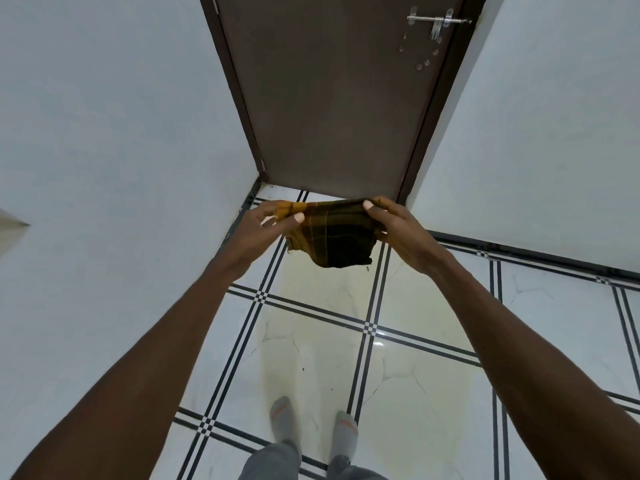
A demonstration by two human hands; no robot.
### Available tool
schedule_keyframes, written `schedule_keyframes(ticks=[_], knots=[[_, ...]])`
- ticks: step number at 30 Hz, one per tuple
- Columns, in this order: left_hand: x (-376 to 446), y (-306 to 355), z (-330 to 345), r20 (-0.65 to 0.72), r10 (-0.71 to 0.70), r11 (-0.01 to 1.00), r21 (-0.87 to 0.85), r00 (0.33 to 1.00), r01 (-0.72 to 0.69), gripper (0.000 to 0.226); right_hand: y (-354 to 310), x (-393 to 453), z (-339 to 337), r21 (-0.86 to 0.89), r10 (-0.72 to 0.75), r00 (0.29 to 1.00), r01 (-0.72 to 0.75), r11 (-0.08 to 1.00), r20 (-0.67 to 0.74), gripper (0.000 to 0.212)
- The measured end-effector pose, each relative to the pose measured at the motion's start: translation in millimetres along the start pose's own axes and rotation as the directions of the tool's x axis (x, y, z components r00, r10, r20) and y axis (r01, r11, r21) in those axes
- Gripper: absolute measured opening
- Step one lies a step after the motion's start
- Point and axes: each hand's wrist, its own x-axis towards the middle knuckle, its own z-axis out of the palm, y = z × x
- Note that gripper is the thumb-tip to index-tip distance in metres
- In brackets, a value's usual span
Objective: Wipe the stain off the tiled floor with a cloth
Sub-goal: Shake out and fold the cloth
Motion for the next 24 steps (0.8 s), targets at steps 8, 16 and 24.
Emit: schedule_keyframes(ticks=[8, 16, 24], knots=[[-1, -15, 29, 0.103, -0.239, 0.97, 0.074, 0.966, 0.232, 0.044, 19, 11, 29, -0.183, 0.191, 0.98, -0.197, 0.963, -0.049, 0.029], [-3, -22, 17, 0.041, -0.326, 0.931, -0.158, 0.944, 0.328, 0.073, 19, 6, 10, 0.017, 0.273, 0.953, -0.278, 0.96, 0.13, 0.073], [-10, -8, 15, 0.111, -0.076, 0.979, 0.195, 0.991, 0.053, 0.047, 14, 14, 21, -0.666, -0.041, 0.999, 0.01, 0.746, -0.03, 0.039]])
